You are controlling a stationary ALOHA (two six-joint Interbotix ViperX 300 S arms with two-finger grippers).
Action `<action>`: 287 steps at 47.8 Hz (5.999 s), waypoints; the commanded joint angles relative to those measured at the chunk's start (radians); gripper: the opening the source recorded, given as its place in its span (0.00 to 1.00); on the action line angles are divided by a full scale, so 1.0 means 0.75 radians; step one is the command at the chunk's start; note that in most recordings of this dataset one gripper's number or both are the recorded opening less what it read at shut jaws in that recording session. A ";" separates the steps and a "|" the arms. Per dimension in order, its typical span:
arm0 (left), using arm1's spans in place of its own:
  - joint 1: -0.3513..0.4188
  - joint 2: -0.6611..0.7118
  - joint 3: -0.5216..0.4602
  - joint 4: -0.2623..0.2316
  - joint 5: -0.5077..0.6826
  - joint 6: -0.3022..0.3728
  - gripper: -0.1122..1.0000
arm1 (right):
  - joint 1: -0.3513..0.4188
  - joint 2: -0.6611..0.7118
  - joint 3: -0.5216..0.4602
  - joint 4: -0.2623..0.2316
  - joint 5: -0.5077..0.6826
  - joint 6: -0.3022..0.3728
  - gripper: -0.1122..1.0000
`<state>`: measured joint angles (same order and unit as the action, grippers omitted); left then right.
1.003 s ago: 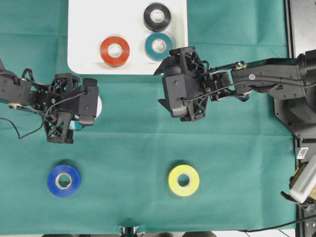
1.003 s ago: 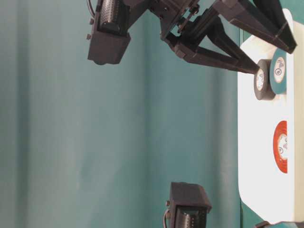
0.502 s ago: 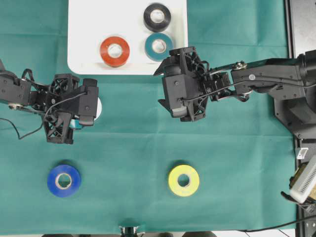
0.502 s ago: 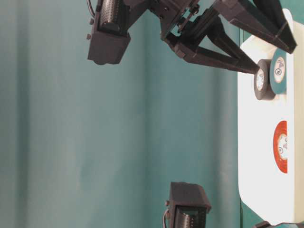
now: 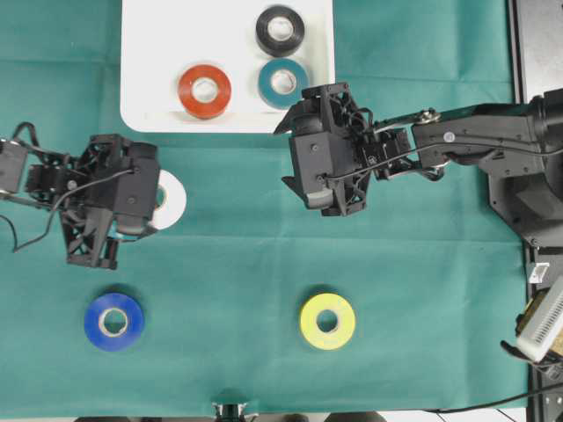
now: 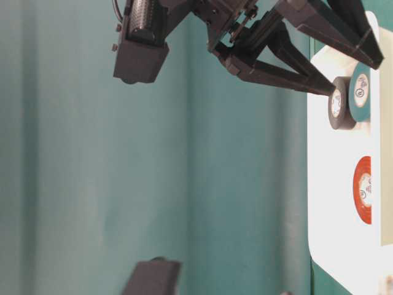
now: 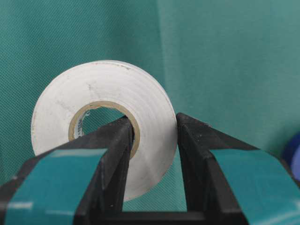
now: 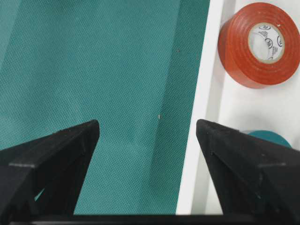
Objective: Put the tape alternately from left to right into the white case.
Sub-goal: 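Lower the left gripper onto the white tape roll and grasp it, then carry the white roll up into the tray's left side, then open the left gripper and withdraw it down from the tray, then move the right gripper down toward the yellow tape roll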
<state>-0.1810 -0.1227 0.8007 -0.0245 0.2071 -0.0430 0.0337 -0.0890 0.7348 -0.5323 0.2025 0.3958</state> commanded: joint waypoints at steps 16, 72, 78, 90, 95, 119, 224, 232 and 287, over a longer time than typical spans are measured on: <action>0.035 -0.082 -0.031 0.000 0.043 0.012 0.34 | 0.002 -0.020 -0.012 0.002 -0.008 0.002 0.83; 0.556 0.065 -0.084 0.004 0.031 0.262 0.34 | 0.002 -0.016 -0.012 0.002 -0.033 0.002 0.83; 0.556 0.065 -0.084 0.004 0.018 0.272 0.34 | 0.002 -0.012 -0.014 0.002 -0.037 0.002 0.83; 0.558 0.067 -0.084 0.004 -0.010 0.276 0.34 | 0.002 -0.012 -0.012 0.002 -0.037 0.002 0.83; 0.556 0.067 -0.084 0.004 -0.022 0.276 0.34 | 0.002 -0.012 -0.012 0.002 -0.037 0.002 0.83; 0.556 0.067 -0.076 0.004 -0.027 0.274 0.86 | 0.002 -0.012 -0.010 0.002 -0.037 0.002 0.83; 0.115 0.002 -0.022 -0.002 -0.016 0.065 0.99 | 0.002 -0.012 -0.004 0.002 -0.037 0.002 0.83; 0.104 0.004 -0.022 -0.002 -0.016 0.051 0.99 | 0.002 -0.012 -0.004 0.002 -0.037 0.002 0.83; 0.106 0.004 -0.027 -0.002 -0.025 0.061 0.99 | 0.202 -0.012 0.020 0.016 -0.096 0.004 0.83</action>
<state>-0.0997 -0.0966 0.7931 -0.0245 0.1948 0.0000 0.1626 -0.0874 0.7578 -0.5231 0.1442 0.3973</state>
